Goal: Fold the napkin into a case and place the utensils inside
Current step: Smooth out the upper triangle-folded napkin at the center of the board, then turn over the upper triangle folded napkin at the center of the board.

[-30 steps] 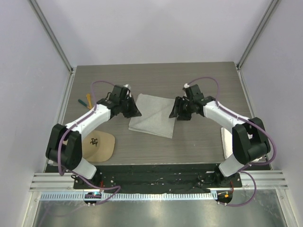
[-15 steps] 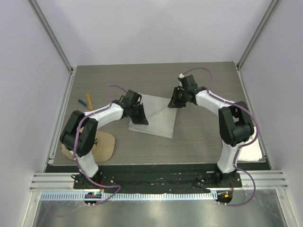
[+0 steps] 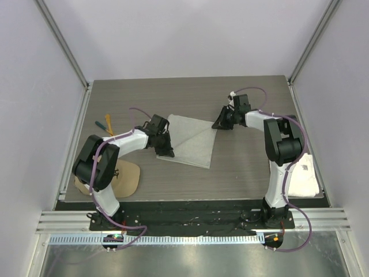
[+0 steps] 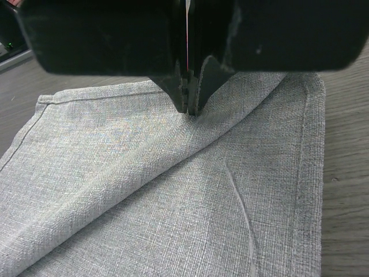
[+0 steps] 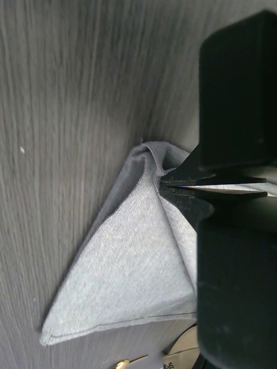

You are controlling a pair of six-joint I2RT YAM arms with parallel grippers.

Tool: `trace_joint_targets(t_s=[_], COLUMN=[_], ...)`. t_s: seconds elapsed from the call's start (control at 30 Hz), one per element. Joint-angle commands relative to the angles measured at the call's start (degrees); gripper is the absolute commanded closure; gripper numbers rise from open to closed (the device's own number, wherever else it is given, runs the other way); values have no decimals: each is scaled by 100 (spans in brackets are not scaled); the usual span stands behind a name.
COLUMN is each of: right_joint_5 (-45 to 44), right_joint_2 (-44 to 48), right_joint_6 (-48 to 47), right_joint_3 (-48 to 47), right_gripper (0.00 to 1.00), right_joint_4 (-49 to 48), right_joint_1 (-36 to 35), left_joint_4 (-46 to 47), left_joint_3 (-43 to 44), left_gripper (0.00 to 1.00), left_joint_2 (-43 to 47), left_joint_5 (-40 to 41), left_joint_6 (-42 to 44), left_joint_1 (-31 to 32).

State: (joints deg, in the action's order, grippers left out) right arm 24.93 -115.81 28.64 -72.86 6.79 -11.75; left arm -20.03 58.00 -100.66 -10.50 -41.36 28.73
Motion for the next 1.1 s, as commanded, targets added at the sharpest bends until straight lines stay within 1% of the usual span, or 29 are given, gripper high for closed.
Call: trace_joint_targets(t_s=[0.0,0.07,0.13,0.17,0.3,0.37,0.4,0.47,0.5,0.57,0.6,0.63,0.73,0.83,0.97,1.07], right_joint_5=[302,241,372,259,179,127,48,-58,-171,-243,-347,-505,-980,-1052,-1174,-1280], right_joint_2=[-301,-460,-539,-548,-364,-128,-30,119,233,304,383,427,533,638,849,832], right_joint_6=[-131,-105,-174,-210,-351,-298,-272,-271,-263,-289,-394,-447,-693,-694,-693,-746], right_joint_3=[-62,-62,0,17,-70,-114,-193,-307,-447,-588,-720,-782,-975,-1029,-739,-668], right_gripper=[91,91,91,91,90,87,84,82,78,75,74,69,62,60,60,63], right_joint_4=[-511,-512,-590,-582,-248,-21,85,444,568,936,1060,1183,1632,1931,1932,1905], right_joint_1=[129,199,269,278,287,270,270,261,261,226,173,112,-125,-398,-907,-1233], left_joint_4=[61,26,8,8,-141,-273,-308,-474,-536,-711,-756,-791,-915,-871,-827,-757], left_joint_3=[-175,-157,-140,-140,44,150,220,440,510,721,783,870,933,880,941,985], left_gripper=[100,100,100,100,100,100,100,96,94,91,91,90,89,89,91,91], left_joint_2=[108,126,152,170,170,283,354,529,574,687,714,758,890,1005,926,829], left_joint_5=[338,365,391,391,277,180,154,101,75,74,75,66,57,-13,-189,-338], left_joint_6=[111,137,137,146,207,217,217,225,234,252,252,260,234,155,111,67], left_joint_1=[-25,-25,-34,-34,-34,-34,-34,-34,-26,-34,-26,-34,-34,-34,-34,-34])
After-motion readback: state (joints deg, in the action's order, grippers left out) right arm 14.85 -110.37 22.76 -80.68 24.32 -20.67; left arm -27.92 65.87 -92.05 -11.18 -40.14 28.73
